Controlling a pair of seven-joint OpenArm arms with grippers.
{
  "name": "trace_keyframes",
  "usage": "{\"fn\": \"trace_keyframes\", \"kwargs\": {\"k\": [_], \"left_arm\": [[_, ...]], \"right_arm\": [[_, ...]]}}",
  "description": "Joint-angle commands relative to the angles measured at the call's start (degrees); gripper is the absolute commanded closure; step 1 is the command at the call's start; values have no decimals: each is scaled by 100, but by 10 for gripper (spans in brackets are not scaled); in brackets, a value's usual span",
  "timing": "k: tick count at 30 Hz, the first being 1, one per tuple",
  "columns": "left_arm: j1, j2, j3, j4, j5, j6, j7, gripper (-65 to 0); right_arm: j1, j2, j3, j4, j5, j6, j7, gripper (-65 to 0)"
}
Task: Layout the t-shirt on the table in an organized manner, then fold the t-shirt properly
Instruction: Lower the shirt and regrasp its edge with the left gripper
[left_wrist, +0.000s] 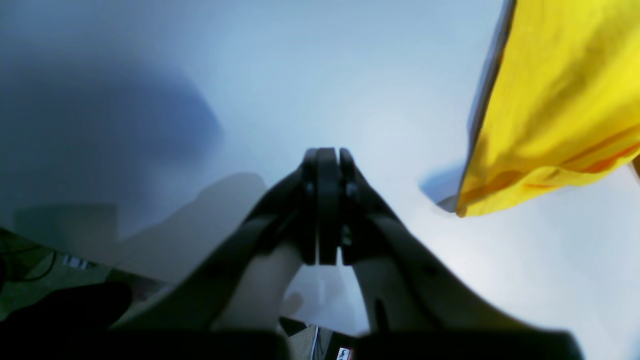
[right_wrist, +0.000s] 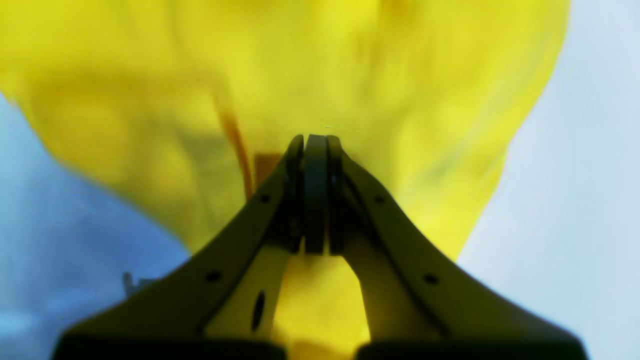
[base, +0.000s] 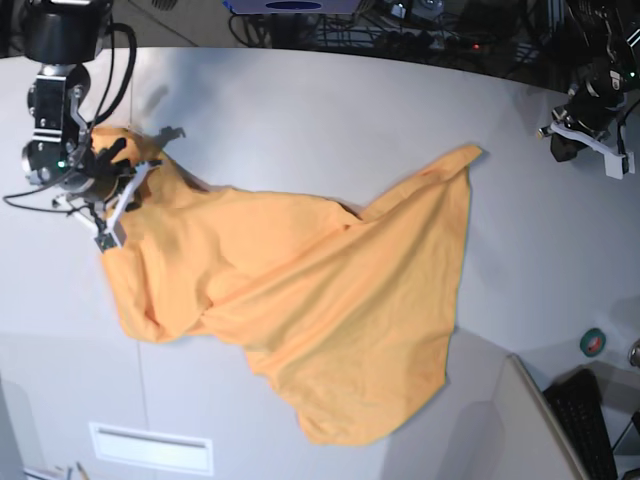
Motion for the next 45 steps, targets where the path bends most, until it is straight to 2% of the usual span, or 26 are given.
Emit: {"fn": "trace_keyframes", "kwargs": {"k": [1, 5, 13, 19, 20, 22, 24, 27, 29, 31, 34, 35, 37, 39, 41, 42, 45], "left_arm": [[-10, -85, 1, 65, -54, -48, -89, 0], [-19, -76, 18, 65, -54, -48, -71, 0], [-2, -67, 18, 65, -54, -48, -63, 0], [42, -67, 203, 118, -54, -48, 34, 0], [51, -76, 414, 197, -80, -48, 184, -26], [183, -41, 818, 531, -98, -48, 377, -145], [306, 275, 1214, 944, -98, -48, 377, -281], [315, 821, 1302, 1067, -98, -39, 377, -461], [280, 1093, 1276, 1023, -98, -48, 377, -532], [271, 1260, 1276, 1014, -177, -57, 377, -555], [262, 1278, 1276, 1023, -687, -57, 377, -551], [253, 1269, 1267, 1032, -828, -39, 377, -527], [95, 1111, 1276, 1093, -916, -22, 377, -408], [-125, 1005, 1276, 1058, -907, 5, 377, -221], [-406, 856, 1276, 1006, -907, 304, 377, -38], [-547, 812, 1276, 935, -907, 567, 377, 0], [-1030, 733, 1328, 496, -898, 1209, 377, 0]], "right_arm": [[-41, 27, 9, 190, 47, 87, 73, 0], [-577, -78, -237, 797, 47, 517, 56, 0], [-1597, -78, -1011, 1632, 38, 526, 47, 0], [-2036, 256, -976, 2010, 38, 526, 38, 0], [-2045, 308, -976, 2054, 38, 526, 38, 0], [-2045, 344, -888, 2089, 47, 526, 38, 0], [-2001, 300, -633, 2089, 64, 500, 56, 0], [-1878, 220, -545, 2089, 73, 491, 64, 0], [-1869, 203, -545, 2089, 73, 491, 64, 0], [-1843, 194, -545, 2089, 73, 491, 64, 0], [-1825, 185, -562, 2089, 73, 491, 64, 0], [-1816, 185, -571, 2089, 73, 491, 64, 0], [-1746, 185, -554, 2080, 73, 491, 64, 0], [-1649, 185, -545, 2063, 73, 491, 64, 0], [-1553, 185, -545, 2063, 73, 491, 47, 0], [-1509, 185, -545, 2054, 73, 491, 47, 0], [-1465, 185, -545, 2054, 64, 491, 47, 0]]}}
